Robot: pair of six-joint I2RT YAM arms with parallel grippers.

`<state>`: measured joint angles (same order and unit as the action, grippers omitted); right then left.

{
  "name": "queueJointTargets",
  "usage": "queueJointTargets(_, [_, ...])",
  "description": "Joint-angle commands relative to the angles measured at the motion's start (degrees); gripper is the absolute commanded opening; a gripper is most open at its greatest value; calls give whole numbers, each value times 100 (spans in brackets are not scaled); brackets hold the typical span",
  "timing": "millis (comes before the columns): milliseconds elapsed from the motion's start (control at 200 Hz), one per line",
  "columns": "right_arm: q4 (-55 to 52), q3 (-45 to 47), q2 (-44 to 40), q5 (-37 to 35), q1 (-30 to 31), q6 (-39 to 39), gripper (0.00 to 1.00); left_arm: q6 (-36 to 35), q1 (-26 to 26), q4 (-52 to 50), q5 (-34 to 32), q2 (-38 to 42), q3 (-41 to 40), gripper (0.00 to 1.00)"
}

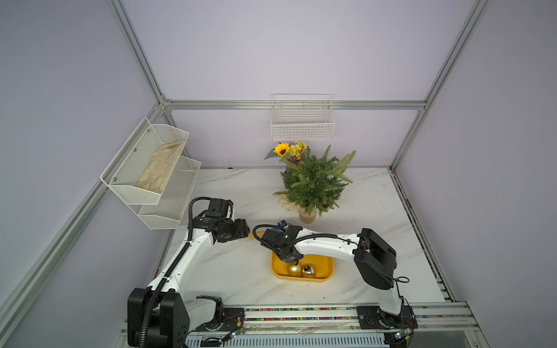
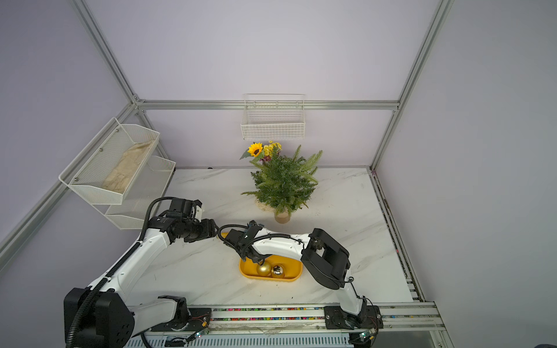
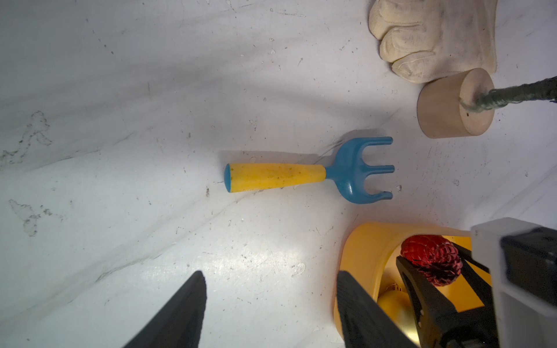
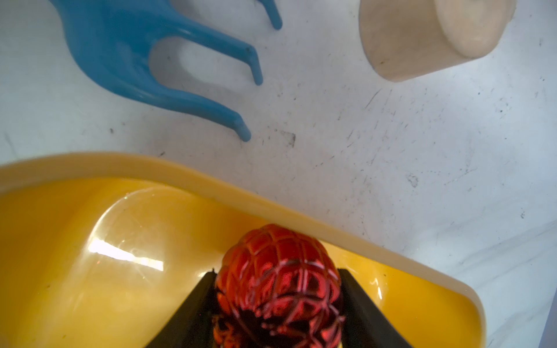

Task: Decorate the small christmas tree with ornaments
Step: Pick up an ornament from the container.

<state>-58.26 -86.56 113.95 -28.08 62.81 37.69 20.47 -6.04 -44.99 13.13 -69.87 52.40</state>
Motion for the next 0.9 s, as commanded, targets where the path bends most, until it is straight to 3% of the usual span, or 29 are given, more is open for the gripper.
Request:
queueJointTargets(0, [80,132,-605,72,38,167,59,-245,77,154,291,-57,34,69])
queueJointTargets(250, [728,448,-1843,754,-9,39,59,-340,77,237,709,-185,-4,69])
queueJointTargets(515, [1257,693,-3092,1410,-279,-185,59,-358,68,588,1272,174,-55,68])
queueJointTargets(895, [1623,487,-4059,2552,-1000,-864,59,-366,-159,1124,1917,703,241,68])
